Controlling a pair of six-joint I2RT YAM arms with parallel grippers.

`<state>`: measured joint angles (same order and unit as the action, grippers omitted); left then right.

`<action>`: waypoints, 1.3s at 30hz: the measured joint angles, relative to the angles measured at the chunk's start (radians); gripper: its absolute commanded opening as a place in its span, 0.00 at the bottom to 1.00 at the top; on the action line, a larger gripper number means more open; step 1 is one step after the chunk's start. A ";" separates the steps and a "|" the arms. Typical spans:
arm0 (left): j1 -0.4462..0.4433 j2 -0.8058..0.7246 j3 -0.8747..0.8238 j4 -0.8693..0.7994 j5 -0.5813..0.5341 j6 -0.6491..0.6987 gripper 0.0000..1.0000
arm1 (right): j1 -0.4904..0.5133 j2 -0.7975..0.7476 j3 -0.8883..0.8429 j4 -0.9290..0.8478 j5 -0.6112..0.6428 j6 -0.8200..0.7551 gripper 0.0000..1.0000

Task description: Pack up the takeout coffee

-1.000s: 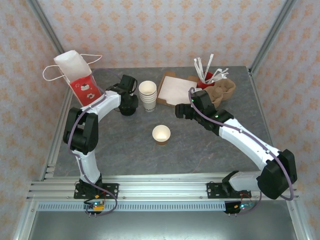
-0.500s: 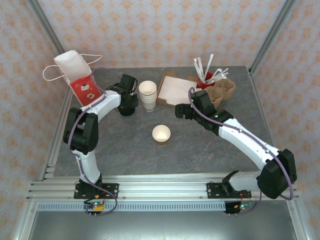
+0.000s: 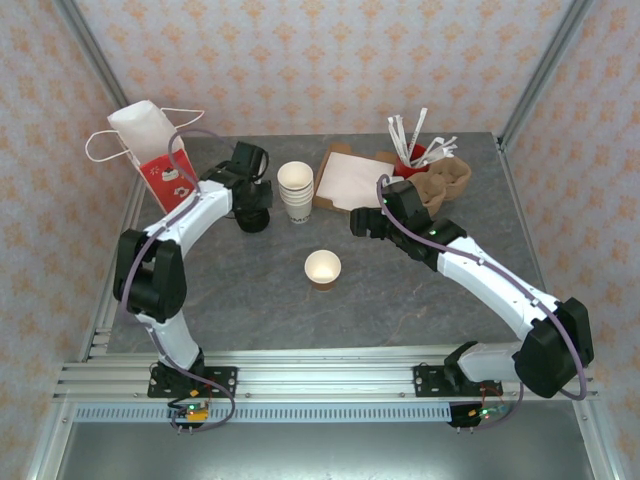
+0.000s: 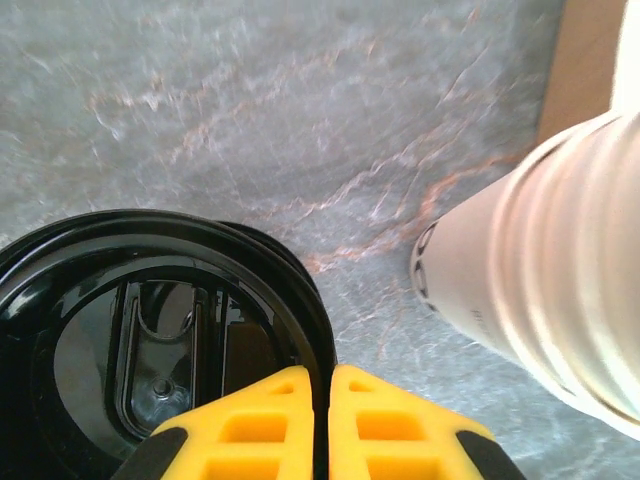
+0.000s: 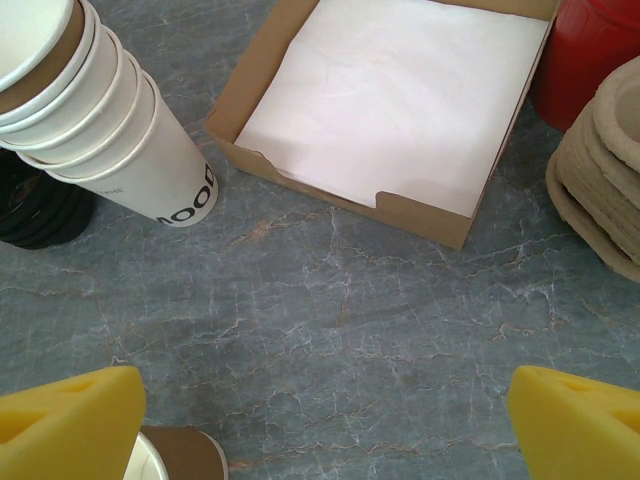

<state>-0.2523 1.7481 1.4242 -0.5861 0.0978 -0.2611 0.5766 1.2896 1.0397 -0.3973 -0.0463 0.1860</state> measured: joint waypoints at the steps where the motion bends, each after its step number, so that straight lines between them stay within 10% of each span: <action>1: 0.000 -0.024 0.000 -0.002 0.000 -0.004 0.08 | 0.000 0.000 0.000 -0.001 -0.003 0.002 0.94; 15: -0.017 -0.561 -0.257 0.323 0.345 -0.501 0.09 | 0.022 -0.055 0.007 0.296 -0.198 0.518 0.93; 27: -0.127 -0.614 -0.385 0.694 0.371 -0.944 0.09 | 0.142 0.057 -0.004 0.665 -0.202 1.025 0.96; 39: -0.161 -0.614 -0.420 0.807 0.331 -1.063 0.08 | 0.169 0.116 0.005 0.845 -0.210 1.205 0.96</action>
<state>-0.4129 1.1339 1.0039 0.2211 0.4286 -1.3243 0.7460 1.4059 1.0443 0.4477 -0.2562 1.3907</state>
